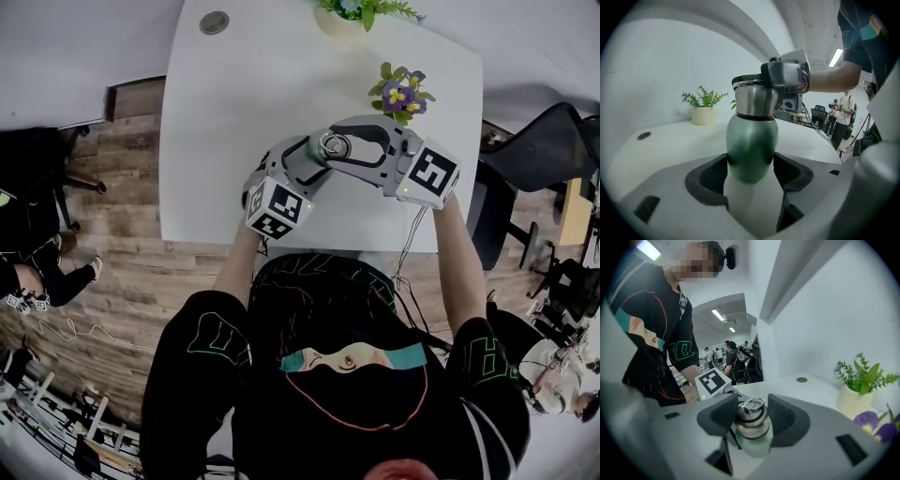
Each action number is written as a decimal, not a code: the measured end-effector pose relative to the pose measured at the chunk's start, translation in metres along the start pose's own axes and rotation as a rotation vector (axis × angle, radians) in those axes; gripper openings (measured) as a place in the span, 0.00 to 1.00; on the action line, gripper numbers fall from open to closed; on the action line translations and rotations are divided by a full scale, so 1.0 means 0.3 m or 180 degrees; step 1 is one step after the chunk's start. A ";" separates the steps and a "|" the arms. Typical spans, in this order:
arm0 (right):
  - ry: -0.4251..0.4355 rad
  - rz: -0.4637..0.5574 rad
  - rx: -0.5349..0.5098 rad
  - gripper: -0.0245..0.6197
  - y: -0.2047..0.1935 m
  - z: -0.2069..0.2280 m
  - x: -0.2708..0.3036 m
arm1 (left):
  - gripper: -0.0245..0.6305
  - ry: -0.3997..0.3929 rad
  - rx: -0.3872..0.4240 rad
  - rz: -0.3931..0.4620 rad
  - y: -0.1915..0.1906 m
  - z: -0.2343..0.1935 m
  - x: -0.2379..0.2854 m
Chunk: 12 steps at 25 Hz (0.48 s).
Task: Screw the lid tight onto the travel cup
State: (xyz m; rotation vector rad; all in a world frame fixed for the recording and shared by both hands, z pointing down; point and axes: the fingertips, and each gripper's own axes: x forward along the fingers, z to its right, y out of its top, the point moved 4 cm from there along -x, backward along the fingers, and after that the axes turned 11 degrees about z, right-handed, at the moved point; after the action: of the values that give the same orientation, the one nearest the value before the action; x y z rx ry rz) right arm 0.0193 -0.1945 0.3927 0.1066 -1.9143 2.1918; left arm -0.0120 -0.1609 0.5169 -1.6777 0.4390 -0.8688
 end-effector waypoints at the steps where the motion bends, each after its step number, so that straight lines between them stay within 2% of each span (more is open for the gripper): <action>1: -0.0065 0.0035 0.0014 0.35 -0.001 0.000 -0.001 | 0.52 0.0005 0.0003 -0.0003 0.000 -0.001 0.001; 6: -0.0506 0.0262 -0.0008 0.35 -0.015 0.007 -0.015 | 0.52 0.0025 0.0024 -0.0017 -0.002 -0.003 0.006; 12: -0.1232 0.0554 0.0125 0.35 -0.025 -0.001 -0.031 | 0.52 0.0052 0.0027 -0.0051 -0.003 -0.004 0.009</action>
State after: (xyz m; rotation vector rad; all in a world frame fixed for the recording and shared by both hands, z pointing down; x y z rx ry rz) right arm 0.0300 -0.1943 0.3982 0.4137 -2.1473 2.4703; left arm -0.0113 -0.1631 0.5187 -1.6696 0.4329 -0.8957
